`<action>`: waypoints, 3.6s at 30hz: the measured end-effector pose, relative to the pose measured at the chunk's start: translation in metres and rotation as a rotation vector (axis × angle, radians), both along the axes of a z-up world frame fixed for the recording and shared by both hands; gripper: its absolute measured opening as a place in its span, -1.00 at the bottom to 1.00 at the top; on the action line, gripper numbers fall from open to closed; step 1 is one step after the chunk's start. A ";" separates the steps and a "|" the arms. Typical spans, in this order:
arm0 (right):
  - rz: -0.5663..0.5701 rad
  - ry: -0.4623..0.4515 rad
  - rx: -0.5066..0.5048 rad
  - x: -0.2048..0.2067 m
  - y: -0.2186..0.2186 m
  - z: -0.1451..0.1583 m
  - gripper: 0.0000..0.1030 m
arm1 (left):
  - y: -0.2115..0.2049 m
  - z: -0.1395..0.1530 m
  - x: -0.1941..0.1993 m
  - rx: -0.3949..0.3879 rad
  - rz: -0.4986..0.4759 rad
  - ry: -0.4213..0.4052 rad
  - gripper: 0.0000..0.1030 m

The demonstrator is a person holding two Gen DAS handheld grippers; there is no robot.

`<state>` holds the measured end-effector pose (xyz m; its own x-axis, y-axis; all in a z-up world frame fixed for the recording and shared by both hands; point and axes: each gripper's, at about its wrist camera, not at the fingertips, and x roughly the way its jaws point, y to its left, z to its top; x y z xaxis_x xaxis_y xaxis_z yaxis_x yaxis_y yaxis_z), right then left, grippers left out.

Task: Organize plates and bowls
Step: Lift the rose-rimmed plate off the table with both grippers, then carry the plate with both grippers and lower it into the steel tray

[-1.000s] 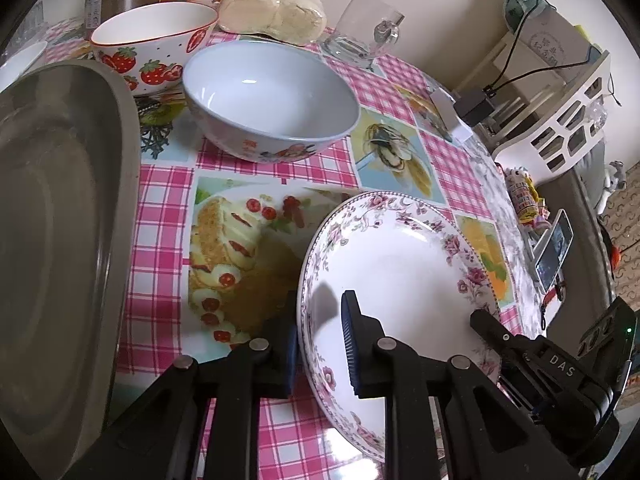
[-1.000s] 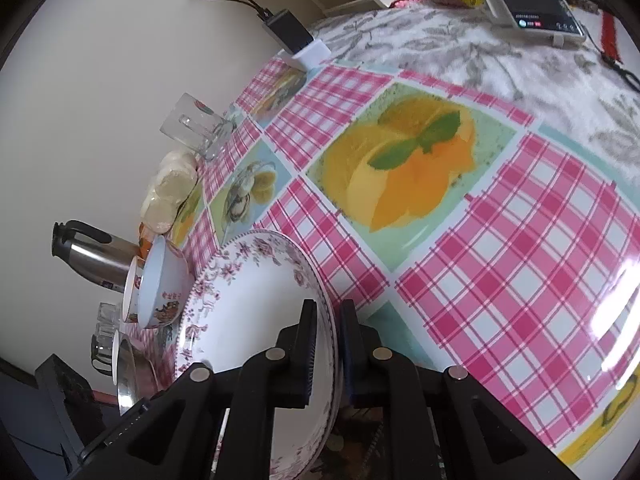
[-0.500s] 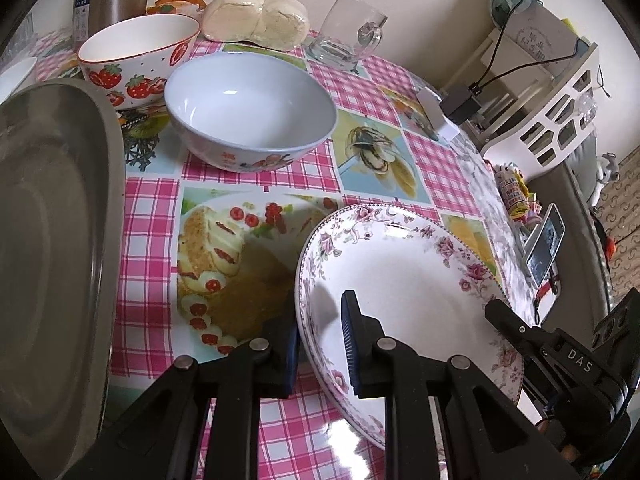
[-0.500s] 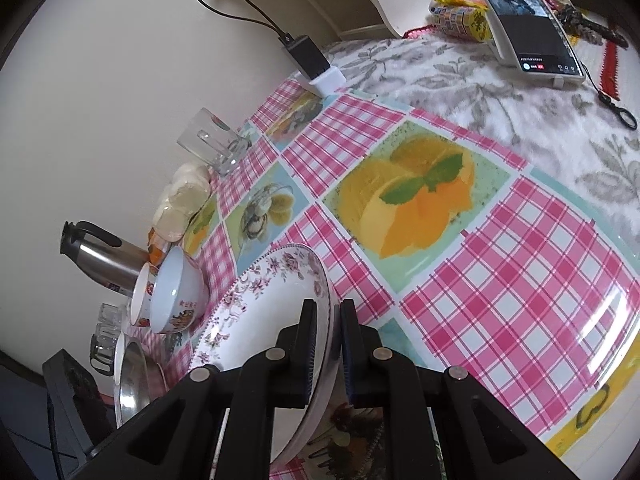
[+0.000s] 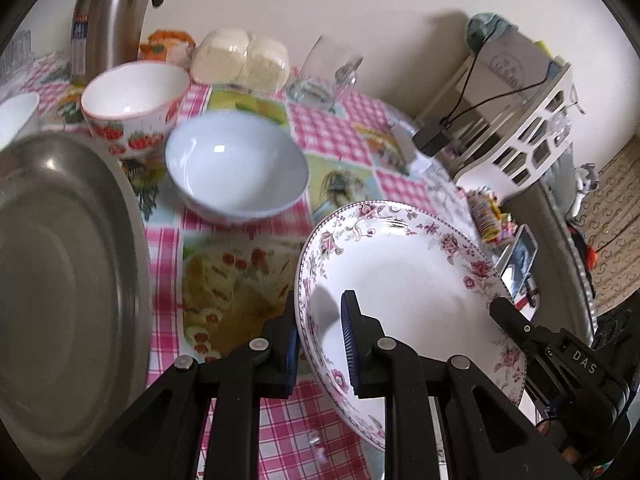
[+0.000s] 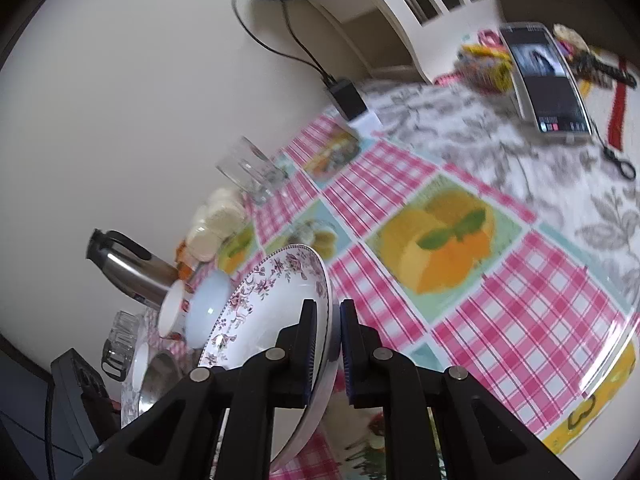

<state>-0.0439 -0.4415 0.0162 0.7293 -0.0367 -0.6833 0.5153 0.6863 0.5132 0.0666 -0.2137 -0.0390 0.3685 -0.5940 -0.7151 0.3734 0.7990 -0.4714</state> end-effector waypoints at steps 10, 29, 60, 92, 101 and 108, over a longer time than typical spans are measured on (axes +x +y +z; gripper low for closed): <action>0.020 -0.110 -0.079 0.004 0.034 0.048 -0.76 | 0.038 0.041 -0.001 -0.092 0.026 -0.099 -0.61; 0.186 -0.180 -0.112 0.050 0.139 0.078 -0.76 | 0.156 0.085 0.013 -0.109 0.185 -0.223 -0.61; 0.324 -0.067 -0.072 0.090 0.223 0.033 -0.75 | 0.241 0.060 0.034 0.007 0.302 -0.107 -0.61; 0.397 0.178 -0.070 0.118 0.235 -0.036 -0.74 | 0.243 -0.030 0.056 0.149 0.363 0.277 -0.59; 0.401 0.216 -0.062 0.121 0.234 -0.047 -0.73 | 0.239 -0.030 0.055 0.166 0.362 0.279 -0.58; 0.401 0.231 -0.060 0.120 0.233 -0.049 -0.72 | 0.236 -0.033 0.056 0.166 0.360 0.318 -0.54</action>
<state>0.0762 -0.2086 -0.0332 0.5232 0.1725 -0.8346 0.2991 0.8798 0.3694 0.1223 0.0221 -0.0717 0.2776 -0.3381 -0.8992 -0.0805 0.9245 -0.3725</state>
